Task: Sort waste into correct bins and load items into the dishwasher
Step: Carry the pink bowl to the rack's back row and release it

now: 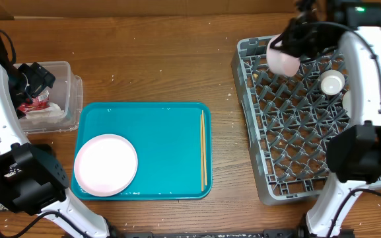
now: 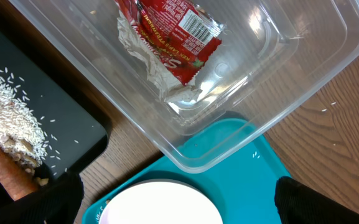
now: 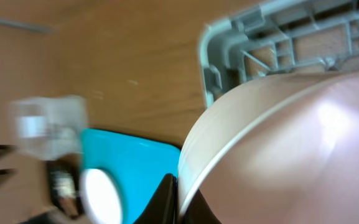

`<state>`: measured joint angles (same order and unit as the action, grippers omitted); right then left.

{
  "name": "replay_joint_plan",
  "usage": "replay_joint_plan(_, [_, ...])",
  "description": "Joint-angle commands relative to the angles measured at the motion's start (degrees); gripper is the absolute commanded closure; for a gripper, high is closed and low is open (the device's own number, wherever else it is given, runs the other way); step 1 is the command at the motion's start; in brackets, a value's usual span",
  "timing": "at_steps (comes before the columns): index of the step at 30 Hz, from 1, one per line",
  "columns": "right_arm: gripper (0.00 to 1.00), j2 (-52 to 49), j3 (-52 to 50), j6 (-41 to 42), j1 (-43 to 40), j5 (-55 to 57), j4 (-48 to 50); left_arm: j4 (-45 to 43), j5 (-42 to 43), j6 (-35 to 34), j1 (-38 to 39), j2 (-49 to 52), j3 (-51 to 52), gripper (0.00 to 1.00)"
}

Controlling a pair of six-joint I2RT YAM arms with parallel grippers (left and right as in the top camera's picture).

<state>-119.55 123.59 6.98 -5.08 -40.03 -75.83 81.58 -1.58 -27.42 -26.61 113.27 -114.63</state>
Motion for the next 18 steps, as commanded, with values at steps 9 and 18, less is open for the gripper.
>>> replay_joint_plan(9, [0.96, -4.7, -15.1, -2.5, -11.6, -32.2, 14.3, 0.0, -0.3, 0.0, 0.4, -0.1, 0.1, 0.00])
replay_joint_plan(18, [0.96, -4.8, -17.5, -0.6, -13.5, -28.4, 18.6, 0.0, -0.3, 0.0, 0.4, -0.1, 0.1, 0.00])
